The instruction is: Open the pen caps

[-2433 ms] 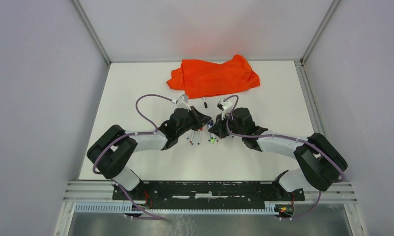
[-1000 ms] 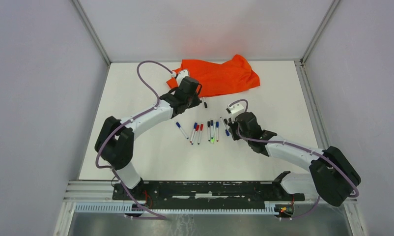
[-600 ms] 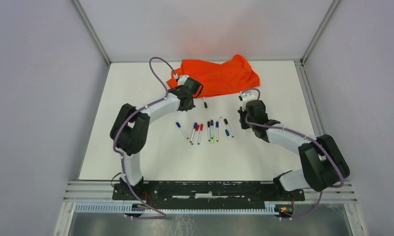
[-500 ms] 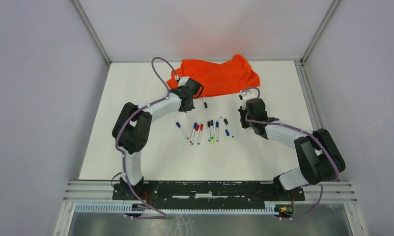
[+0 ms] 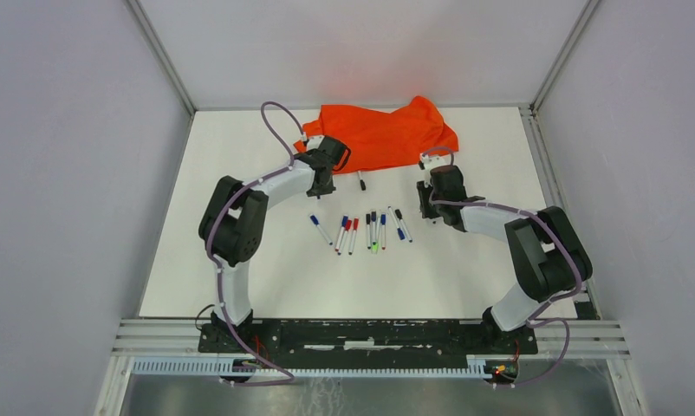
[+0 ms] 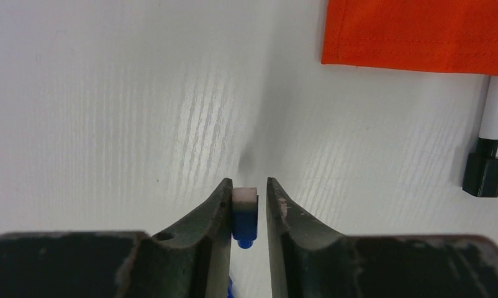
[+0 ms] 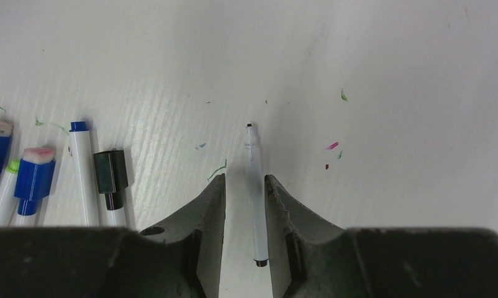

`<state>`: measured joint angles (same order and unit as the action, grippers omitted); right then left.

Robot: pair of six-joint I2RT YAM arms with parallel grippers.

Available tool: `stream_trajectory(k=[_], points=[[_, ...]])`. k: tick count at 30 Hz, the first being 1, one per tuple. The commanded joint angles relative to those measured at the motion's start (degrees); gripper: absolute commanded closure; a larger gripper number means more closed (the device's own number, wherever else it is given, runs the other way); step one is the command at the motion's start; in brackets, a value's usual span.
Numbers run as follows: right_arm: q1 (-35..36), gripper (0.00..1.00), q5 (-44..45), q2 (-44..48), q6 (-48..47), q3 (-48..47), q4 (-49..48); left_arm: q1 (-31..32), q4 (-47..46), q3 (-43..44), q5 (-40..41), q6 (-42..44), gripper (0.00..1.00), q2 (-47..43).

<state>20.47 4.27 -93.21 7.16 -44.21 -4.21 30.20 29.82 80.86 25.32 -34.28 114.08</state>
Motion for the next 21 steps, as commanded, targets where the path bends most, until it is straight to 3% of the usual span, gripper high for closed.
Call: stream_trajectory(k=[1,13,21], points=[[-0.22,0.65,-0.32,-0.68,-0.53,-1.67,-1.23,-0.34,-2.15,-0.91,-1.33,1.76,0.65,0.58],[0.64,0.62,-0.09,2.46,-2.02,-1.30,-1.32,-1.16,-3.84,-1.70,-3.03,1.42,0.38,0.82],[3.91,0.60,2.03,4.81,-2.56,0.61,-1.64,-1.71,-4.48,-2.36,-3.85,1.07,0.36,-1.04]])
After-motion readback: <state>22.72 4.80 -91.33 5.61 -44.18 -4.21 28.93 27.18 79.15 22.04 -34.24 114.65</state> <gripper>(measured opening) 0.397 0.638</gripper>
